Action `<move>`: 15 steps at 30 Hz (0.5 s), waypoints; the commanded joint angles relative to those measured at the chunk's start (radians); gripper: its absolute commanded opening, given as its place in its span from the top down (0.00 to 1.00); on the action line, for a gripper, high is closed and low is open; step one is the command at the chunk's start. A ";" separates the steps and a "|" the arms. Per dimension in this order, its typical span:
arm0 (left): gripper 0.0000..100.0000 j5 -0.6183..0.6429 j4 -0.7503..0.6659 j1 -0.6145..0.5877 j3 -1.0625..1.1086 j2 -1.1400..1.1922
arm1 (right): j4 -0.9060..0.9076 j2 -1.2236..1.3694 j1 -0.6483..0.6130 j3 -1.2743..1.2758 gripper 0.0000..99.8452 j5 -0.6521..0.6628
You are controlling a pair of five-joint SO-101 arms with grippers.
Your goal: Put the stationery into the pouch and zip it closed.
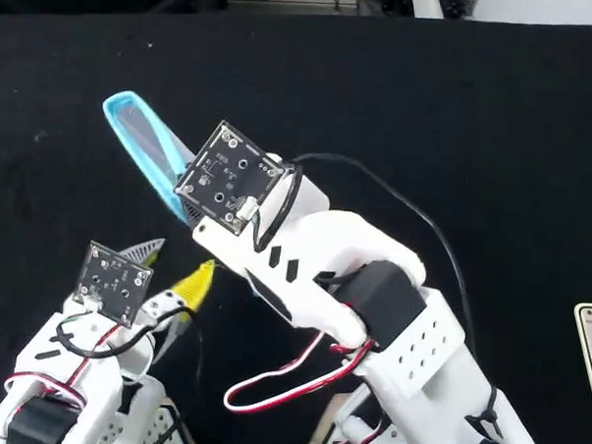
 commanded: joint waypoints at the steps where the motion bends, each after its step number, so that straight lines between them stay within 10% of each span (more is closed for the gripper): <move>1: 0.77 0.121 -0.087 0.047 -0.050 0.006 | -0.025 -0.008 0.014 -0.008 0.99 0.009; 15: 0.77 0.161 -0.430 0.027 0.209 0.006 | -0.017 -0.015 0.018 -0.008 0.99 0.008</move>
